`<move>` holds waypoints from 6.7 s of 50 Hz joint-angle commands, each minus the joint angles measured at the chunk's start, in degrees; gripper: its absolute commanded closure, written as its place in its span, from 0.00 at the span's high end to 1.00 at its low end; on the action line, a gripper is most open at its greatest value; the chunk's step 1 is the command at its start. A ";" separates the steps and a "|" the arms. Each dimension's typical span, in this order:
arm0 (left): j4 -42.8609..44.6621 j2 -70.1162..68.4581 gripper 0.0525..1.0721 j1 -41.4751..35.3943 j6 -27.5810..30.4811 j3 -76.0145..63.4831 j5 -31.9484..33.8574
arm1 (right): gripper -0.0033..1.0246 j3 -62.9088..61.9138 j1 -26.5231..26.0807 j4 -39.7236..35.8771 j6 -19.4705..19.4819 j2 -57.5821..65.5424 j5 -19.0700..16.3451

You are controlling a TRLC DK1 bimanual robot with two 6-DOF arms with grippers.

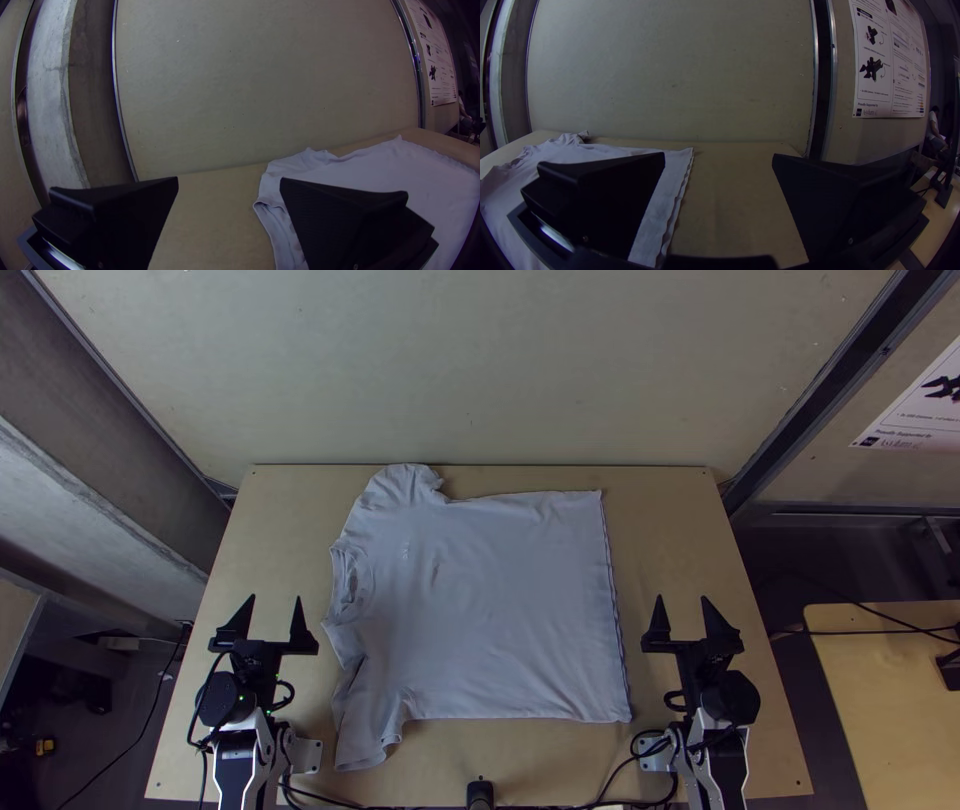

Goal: Fold the t-shirt

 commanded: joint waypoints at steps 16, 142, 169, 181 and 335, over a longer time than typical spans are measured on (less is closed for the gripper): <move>-1.65 -0.40 0.96 0.22 0.77 -2.35 0.13 | 0.96 -0.45 -0.18 -1.28 0.21 -0.21 0.04; -27.58 90.83 0.94 -8.74 -11.45 94.42 -1.01 | 0.96 77.60 5.19 -17.37 11.90 75.47 0.92; -42.61 123.43 0.84 -9.45 -12.77 126.85 -1.10 | 0.96 88.24 4.31 -22.11 19.28 95.50 0.92; -39.01 130.55 0.81 -10.50 -12.15 128.17 -1.19 | 0.96 91.14 4.48 -23.08 20.42 102.71 0.83; -30.22 130.11 0.02 -11.47 -11.18 126.32 -0.92 | 0.03 132.62 6.06 -38.99 23.15 139.71 4.17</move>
